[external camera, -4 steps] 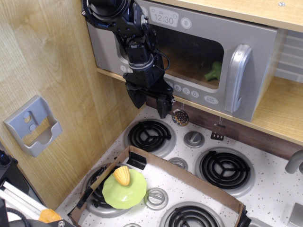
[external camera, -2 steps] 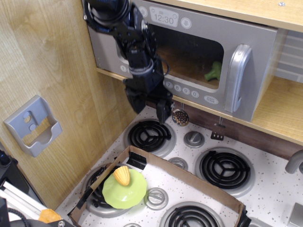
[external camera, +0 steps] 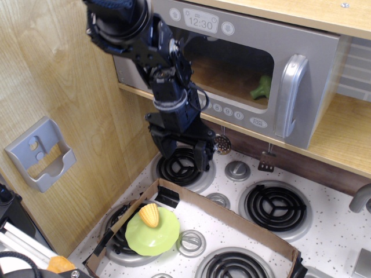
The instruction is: Open microwave
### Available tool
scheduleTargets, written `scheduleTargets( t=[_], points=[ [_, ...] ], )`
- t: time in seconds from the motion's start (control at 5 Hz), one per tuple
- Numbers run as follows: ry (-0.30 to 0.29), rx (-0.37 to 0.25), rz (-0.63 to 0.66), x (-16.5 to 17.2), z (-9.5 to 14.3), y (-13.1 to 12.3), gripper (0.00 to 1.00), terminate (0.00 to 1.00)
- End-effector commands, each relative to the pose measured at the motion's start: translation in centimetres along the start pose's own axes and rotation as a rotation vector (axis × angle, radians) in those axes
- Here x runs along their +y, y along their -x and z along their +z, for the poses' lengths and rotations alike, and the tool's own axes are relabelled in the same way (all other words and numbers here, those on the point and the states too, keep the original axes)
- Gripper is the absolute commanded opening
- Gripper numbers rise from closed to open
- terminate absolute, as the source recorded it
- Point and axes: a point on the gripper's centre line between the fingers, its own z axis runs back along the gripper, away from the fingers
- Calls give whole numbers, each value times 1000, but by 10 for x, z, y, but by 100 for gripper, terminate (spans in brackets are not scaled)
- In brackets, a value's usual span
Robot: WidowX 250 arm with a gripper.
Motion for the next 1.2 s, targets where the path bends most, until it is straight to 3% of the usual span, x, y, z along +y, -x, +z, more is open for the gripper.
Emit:
scheduleTargets(
  t=[0.0,0.2,0.6,0.8,1.0],
  points=[
    [-37,-118,44,-43,32,20,100,0],
    [-43,-119,26,-73,43,26,100,0],
    [-64,-150,-18,-122,69,2,100,0],
    [-82,-129,-50,-133,80,-20,100,0],
    [-120,-153,-59,-131,85,-31,100,0]
  ],
)
